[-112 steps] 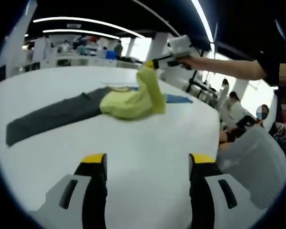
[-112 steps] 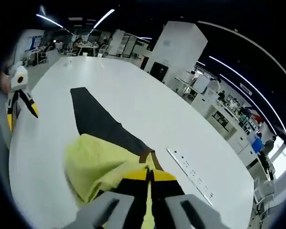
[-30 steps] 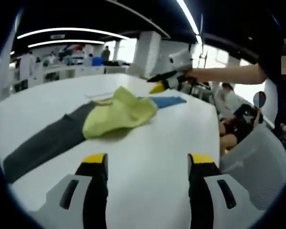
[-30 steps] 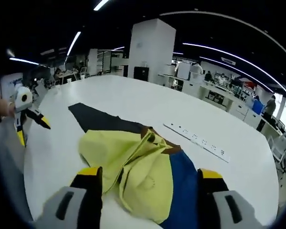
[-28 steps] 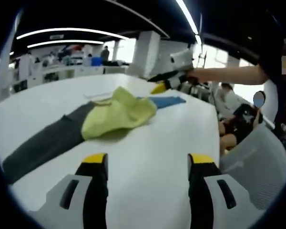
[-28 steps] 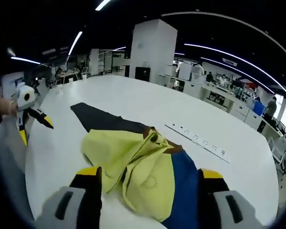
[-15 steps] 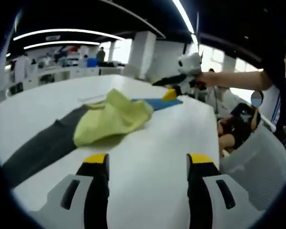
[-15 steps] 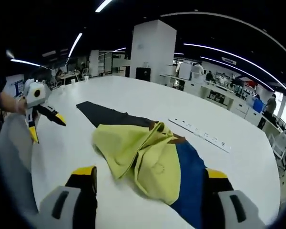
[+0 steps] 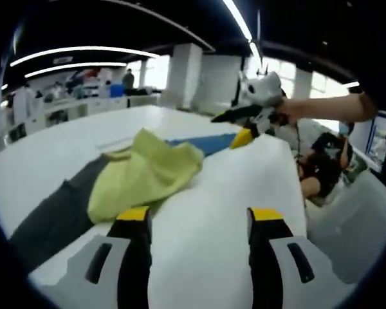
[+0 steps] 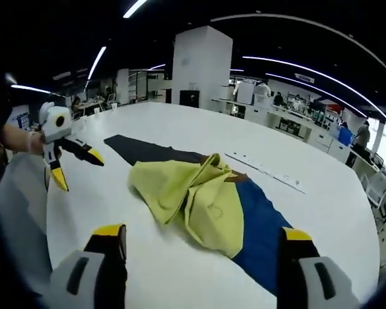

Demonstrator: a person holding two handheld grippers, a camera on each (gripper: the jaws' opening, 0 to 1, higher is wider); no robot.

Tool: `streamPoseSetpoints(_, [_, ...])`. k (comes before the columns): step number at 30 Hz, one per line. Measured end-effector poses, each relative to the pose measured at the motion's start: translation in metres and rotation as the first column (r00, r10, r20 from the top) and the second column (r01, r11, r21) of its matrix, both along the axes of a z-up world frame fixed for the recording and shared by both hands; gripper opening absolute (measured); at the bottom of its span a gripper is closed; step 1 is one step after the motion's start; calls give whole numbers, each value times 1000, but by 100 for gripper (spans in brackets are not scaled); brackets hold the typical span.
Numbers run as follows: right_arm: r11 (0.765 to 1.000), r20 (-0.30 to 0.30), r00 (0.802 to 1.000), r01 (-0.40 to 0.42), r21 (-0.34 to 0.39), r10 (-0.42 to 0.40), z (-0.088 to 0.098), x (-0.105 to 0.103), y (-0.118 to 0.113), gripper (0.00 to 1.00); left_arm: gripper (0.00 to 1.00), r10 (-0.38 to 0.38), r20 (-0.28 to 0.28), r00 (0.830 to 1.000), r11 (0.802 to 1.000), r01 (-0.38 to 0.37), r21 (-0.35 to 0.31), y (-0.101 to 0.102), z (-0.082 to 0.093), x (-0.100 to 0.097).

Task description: Fold the garment on the visible template until the final outline fits inside the template.

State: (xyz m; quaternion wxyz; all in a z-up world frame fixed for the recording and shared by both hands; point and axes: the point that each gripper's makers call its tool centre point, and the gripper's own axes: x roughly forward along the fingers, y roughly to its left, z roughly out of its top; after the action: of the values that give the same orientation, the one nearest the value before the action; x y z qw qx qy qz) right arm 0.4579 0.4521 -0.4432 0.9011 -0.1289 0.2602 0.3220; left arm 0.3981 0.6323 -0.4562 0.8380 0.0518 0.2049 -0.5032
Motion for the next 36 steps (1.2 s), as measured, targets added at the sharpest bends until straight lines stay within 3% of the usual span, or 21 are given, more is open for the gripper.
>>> streamPoseSetpoints(3, [1000, -1, 1000, -7, -5, 7, -2, -1, 1, 98, 53, -21, 55, 998, 999, 19, 48, -16, -2, 9])
streamPoseSetpoints(9, [1000, 4, 1000, -7, -1, 7, -2, -3, -2, 97, 51, -48, 66, 997, 998, 45, 48, -43, -2, 16])
streamPoseSetpoints(18, [1000, 4, 1000, 12, 22, -12, -3, -7, -10, 96, 47, -47, 53, 997, 996, 43, 75, -66, -12, 34])
streamPoseSetpoints(23, [999, 2, 1000, 23, 40, -23, -5, -12, -11, 96, 44, -59, 122, 991, 989, 41, 145, -86, -19, 47])
streamPoseSetpoints(28, [998, 1, 999, 35, 56, -35, -6, -16, -13, 94, 40, -67, 143, 987, 982, 40, 182, -107, -27, 55])
streamPoseSetpoints(36, [995, 8, 998, 56, 83, -57, -6, -21, -19, 92, 35, -78, 184, 980, 973, 34, 230, -115, -37, 65])
